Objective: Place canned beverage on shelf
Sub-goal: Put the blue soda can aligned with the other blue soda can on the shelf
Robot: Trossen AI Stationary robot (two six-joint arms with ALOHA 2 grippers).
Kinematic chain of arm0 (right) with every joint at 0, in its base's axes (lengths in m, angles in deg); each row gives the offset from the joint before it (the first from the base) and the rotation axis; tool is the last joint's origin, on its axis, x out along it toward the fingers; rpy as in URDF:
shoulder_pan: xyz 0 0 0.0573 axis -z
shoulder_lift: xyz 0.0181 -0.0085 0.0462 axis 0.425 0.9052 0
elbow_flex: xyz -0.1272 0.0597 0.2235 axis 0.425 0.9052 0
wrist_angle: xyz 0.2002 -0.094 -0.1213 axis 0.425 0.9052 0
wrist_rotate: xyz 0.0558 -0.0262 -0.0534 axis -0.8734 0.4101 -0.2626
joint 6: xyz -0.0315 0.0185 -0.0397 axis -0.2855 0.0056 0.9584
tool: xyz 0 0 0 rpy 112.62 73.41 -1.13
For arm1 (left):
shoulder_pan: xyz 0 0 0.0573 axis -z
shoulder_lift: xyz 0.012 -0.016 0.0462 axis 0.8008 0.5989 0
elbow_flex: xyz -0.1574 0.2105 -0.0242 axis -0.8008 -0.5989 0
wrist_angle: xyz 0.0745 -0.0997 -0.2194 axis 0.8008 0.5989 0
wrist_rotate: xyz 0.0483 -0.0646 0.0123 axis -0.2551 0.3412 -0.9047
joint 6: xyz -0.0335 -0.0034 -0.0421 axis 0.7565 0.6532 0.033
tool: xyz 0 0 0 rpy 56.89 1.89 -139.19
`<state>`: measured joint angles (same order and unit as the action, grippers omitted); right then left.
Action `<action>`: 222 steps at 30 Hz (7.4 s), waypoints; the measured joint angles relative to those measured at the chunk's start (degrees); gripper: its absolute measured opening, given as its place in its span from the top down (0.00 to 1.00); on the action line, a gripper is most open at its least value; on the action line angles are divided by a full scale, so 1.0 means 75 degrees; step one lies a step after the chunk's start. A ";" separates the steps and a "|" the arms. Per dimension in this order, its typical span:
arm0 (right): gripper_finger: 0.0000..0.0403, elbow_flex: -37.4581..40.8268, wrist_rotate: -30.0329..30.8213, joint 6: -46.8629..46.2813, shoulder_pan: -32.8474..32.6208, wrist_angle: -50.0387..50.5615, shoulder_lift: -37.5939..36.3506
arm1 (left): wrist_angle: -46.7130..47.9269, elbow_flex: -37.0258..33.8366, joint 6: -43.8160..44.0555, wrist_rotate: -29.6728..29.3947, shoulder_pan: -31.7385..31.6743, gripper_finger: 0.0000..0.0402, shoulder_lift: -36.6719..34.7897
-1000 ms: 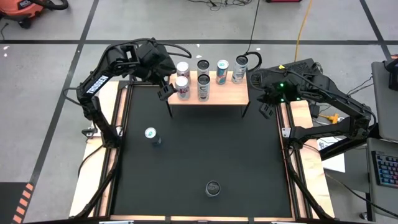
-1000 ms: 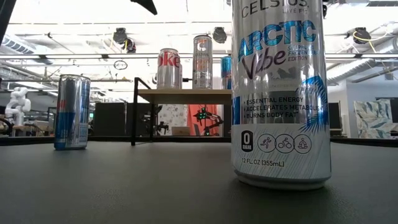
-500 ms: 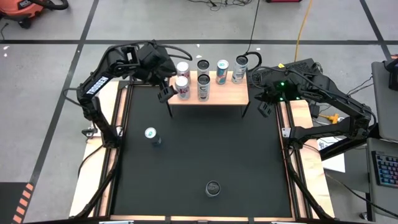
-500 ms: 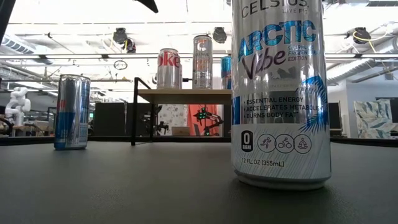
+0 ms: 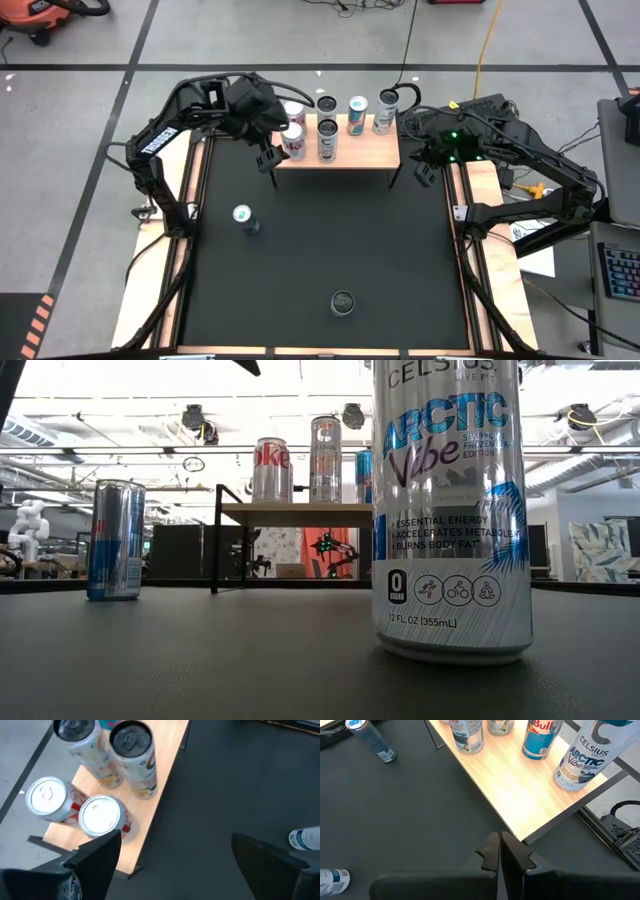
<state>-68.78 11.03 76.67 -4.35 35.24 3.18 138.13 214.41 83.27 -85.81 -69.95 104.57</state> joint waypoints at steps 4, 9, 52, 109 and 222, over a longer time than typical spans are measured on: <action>1.00 0.0000 0.0000 0.0000 -0.0001 0.0000 0.0000 | -0.0024 -0.0002 0.0054 0.0006 0.0129 0.07 0.0062; 1.00 0.0000 -0.0004 0.0001 -0.0001 0.0000 0.0000 | 0.0098 0.0000 0.0595 0.0006 0.0266 0.07 0.0097; 1.00 0.0000 -0.0012 -0.1023 -0.0002 -0.0519 0.0000 | -0.0099 -0.0032 0.0833 0.0976 0.1398 0.07 0.0114; 1.00 0.0000 0.0009 -0.0331 -0.0001 0.0522 0.0003 | 0.0107 -0.5122 0.3225 0.0018 0.2309 0.28 -0.0054; 0.82 0.0001 -0.1208 -0.0483 0.0000 0.0350 0.0023 | -0.3063 -0.9360 0.4374 0.0912 0.1784 0.45 -0.2118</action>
<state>-68.77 1.97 73.05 -4.35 37.87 3.36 115.15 144.21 116.08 -78.97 -56.57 88.69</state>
